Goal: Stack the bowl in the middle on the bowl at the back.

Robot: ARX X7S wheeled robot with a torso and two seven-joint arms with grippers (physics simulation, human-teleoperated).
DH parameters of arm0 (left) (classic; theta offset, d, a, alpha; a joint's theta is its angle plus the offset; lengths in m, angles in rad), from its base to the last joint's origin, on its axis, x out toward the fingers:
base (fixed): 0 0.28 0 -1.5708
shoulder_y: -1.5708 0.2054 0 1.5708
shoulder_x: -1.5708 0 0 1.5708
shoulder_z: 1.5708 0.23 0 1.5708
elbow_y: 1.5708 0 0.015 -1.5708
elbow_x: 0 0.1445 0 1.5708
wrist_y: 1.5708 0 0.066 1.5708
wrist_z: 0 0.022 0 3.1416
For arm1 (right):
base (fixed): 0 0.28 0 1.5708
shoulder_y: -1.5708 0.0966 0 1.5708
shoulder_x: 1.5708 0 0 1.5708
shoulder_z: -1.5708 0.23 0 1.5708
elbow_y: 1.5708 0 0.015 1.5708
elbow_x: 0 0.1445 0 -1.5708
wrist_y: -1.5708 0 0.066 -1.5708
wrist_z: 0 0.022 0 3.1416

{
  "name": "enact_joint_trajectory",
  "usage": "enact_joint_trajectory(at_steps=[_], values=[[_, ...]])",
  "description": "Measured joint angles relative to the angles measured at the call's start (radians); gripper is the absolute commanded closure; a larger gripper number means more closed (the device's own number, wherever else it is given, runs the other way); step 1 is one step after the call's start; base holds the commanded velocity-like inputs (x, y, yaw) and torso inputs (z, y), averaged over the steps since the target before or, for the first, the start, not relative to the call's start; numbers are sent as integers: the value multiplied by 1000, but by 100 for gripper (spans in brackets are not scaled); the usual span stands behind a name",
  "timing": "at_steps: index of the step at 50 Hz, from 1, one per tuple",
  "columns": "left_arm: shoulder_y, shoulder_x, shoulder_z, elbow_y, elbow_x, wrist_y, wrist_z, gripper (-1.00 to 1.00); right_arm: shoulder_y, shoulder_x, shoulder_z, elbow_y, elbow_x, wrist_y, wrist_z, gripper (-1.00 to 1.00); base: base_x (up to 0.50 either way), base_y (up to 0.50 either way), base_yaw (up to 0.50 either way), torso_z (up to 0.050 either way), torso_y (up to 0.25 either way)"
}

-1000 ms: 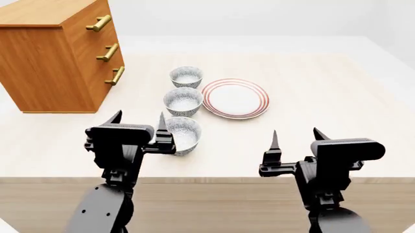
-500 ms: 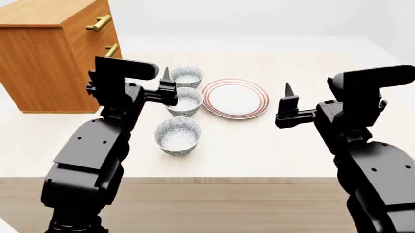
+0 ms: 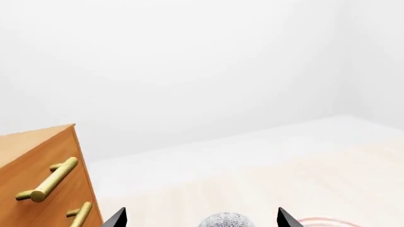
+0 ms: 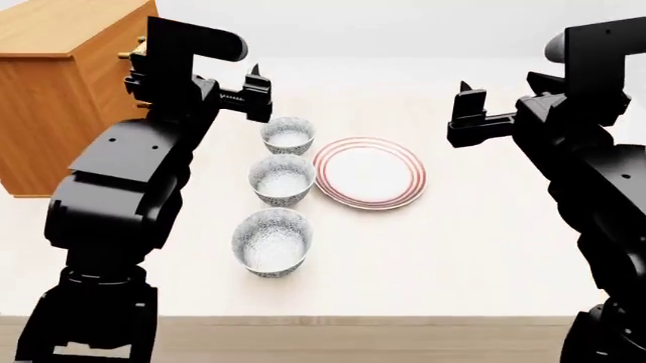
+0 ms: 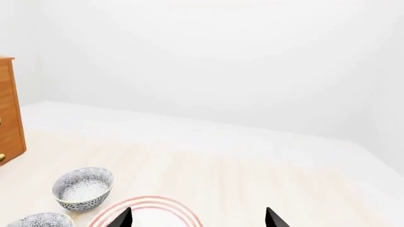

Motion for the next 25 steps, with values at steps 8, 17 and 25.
enact_joint_trajectory(at_steps=[8,17,25], values=[[-48,-10,18,-12,1,-39,8,-100,56,5,-15,28,5,22,-5,-100,428,0,0,0,0],[-80,-18,28,-18,-1,-70,12,-100,88,4,-25,48,11,32,-7,-100,429,0,0,0,0],[-94,-21,23,-18,-15,-106,14,-100,100,1,-30,53,16,36,-7,-100,427,0,0,0,2]])
